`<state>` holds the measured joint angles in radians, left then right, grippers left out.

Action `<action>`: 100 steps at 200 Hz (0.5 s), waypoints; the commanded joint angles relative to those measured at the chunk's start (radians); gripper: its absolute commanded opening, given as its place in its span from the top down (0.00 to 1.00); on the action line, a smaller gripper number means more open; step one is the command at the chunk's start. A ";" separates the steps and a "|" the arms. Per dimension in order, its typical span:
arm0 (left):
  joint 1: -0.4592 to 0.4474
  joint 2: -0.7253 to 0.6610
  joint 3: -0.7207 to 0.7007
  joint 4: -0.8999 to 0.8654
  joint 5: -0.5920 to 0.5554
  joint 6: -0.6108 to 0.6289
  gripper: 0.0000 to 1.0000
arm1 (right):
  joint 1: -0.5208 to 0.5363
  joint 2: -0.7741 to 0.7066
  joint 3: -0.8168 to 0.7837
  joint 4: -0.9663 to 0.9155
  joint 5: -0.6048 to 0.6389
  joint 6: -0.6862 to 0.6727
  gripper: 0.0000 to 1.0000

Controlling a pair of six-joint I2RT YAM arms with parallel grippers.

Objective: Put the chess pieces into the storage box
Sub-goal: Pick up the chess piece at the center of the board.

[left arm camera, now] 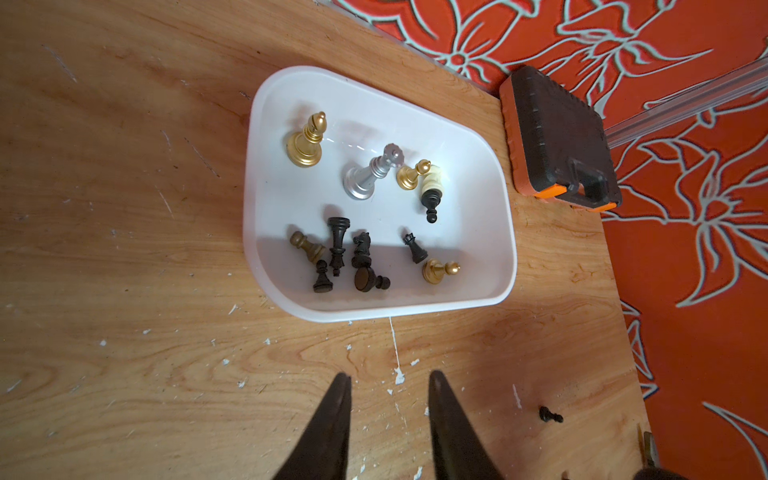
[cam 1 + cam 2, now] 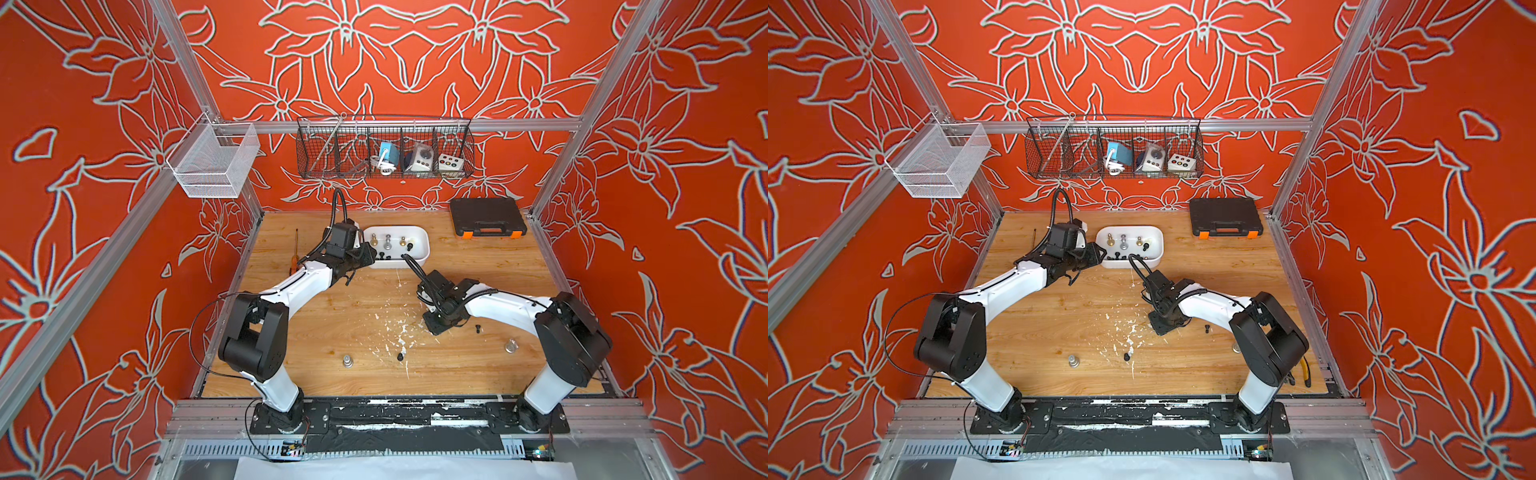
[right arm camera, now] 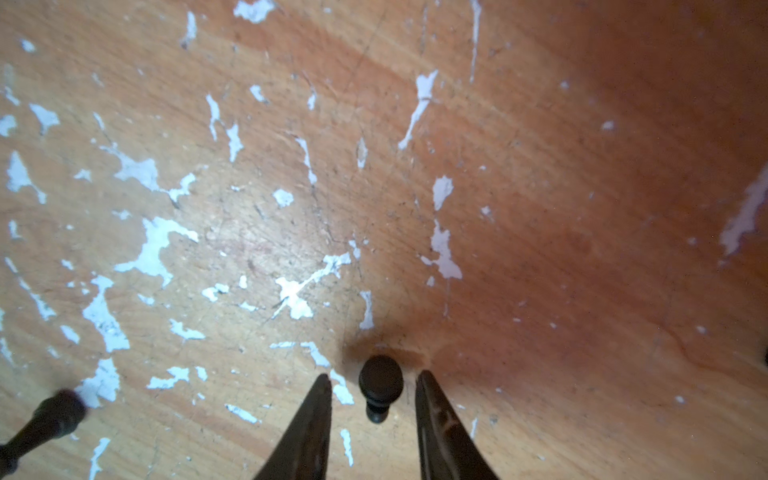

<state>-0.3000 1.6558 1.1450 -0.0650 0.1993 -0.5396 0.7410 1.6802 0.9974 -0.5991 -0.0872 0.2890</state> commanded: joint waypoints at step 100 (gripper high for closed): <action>0.009 -0.032 -0.013 0.008 0.004 0.003 0.67 | 0.013 0.047 0.026 -0.018 0.031 0.015 0.78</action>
<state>-0.2996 1.6558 1.1450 -0.0654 0.2001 -0.5392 0.7471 1.7081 1.0069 -0.5987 -0.0864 0.2985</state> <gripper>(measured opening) 0.326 0.230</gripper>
